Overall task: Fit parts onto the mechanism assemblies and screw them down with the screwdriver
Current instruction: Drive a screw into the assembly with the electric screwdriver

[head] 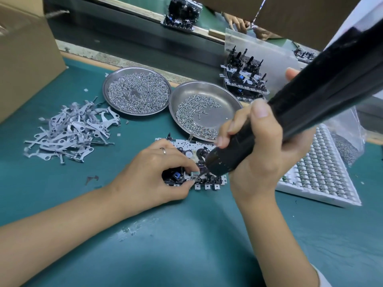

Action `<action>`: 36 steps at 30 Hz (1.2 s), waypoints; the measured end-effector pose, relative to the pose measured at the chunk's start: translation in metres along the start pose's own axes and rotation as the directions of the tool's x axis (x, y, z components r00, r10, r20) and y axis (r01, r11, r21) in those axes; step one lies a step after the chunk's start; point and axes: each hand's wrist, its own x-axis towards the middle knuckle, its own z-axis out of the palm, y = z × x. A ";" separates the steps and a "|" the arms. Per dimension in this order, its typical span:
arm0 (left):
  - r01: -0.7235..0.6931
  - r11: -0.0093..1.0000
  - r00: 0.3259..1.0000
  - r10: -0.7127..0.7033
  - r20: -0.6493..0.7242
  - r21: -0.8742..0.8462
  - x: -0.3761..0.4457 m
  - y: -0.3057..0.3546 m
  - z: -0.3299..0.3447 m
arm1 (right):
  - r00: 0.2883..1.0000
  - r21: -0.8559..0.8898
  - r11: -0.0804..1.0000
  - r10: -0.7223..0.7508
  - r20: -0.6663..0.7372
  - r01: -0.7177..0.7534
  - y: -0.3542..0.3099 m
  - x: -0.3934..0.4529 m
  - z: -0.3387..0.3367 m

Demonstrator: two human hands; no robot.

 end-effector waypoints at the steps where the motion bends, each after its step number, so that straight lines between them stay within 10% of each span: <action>1: 0.002 1.000 1.000 -0.002 0.001 0.006 0.000 0.000 0.000 | 1.000 0.001 1.000 -0.023 0.001 0.023 0.001 0.002 -0.003; 13: -0.017 0.999 1.000 0.018 -0.008 0.044 0.000 0.002 0.000 | 0.994 -0.110 0.991 0.089 0.059 -0.082 0.008 0.007 -0.009; 18: 0.026 0.999 0.999 -0.027 -0.028 -0.045 0.001 0.005 -0.003 | 0.985 -0.292 0.945 -0.167 -0.034 0.150 0.005 -0.006 -0.028; 20: 0.070 0.989 0.989 -0.085 -0.118 -0.130 0.003 0.006 -0.005 | 0.964 -0.449 0.874 -0.250 -0.092 0.184 0.008 -0.023 -0.038; 22: 0.125 0.974 0.953 -0.171 -0.248 -0.189 0.006 0.002 -0.007 | 0.969 -0.634 0.733 -0.170 0.180 0.246 0.011 -0.041 -0.041; 25: 0.185 0.952 0.889 -0.267 -0.371 -0.242 0.010 -0.005 -0.011 | 0.743 -0.761 0.330 0.211 0.636 0.558 0.022 -0.067 -0.034; 28: 0.195 0.950 0.864 -0.283 -0.415 -0.242 0.012 -0.009 -0.013 | 0.660 -0.725 0.081 0.354 0.662 0.684 0.020 -0.074 -0.025; 36: 0.138 0.975 0.887 -0.200 -0.415 -0.176 0.009 -0.010 -0.009 | 0.723 -0.754 0.126 0.219 0.655 0.645 -0.024 -0.102 -0.058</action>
